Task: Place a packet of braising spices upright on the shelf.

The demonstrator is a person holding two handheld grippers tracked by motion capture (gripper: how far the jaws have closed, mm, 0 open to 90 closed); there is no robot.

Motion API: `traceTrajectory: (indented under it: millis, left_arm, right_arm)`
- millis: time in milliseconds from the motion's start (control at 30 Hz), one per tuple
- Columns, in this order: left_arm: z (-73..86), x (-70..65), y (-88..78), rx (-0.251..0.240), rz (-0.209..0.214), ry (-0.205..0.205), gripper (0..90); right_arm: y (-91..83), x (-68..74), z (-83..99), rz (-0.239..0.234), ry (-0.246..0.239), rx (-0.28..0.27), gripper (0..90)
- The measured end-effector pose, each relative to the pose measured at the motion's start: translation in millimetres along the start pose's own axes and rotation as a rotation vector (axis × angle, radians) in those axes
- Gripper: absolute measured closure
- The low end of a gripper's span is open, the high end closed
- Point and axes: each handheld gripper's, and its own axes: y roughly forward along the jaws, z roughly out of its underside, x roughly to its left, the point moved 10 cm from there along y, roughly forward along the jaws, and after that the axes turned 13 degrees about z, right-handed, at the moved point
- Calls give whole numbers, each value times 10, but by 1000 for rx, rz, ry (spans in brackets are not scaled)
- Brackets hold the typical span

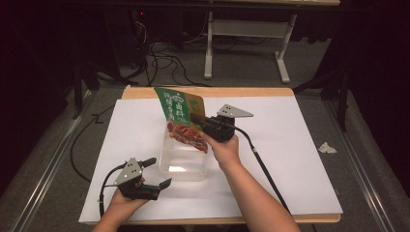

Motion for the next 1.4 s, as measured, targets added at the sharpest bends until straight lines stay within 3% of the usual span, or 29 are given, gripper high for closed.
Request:
traceTrajectory:
  millis: [233,400,667,867,1100,1400]
  left_arm:
    - [-1,-6,-2,-1,2,1,92]
    - [-4,-4,-10,-2,4,1,92]
    - [-7,-7,-8,-4,3,2,92]
    - [-7,-10,-6,-2,2,5,92]
    - [-5,-8,-4,-1,0,5,92]
    - [-6,-12,-2,-1,1,7,92]
  right_arm:
    - [-5,-23,67,15,8,-6,900]
    - [32,-63,187,45,-35,22,900]
    - [-9,-93,226,51,-37,7,900]
    - [-49,-84,266,50,-78,18,900]
    - [-89,-109,282,58,-92,31,900]
    - [-76,-125,288,79,-85,45,900]
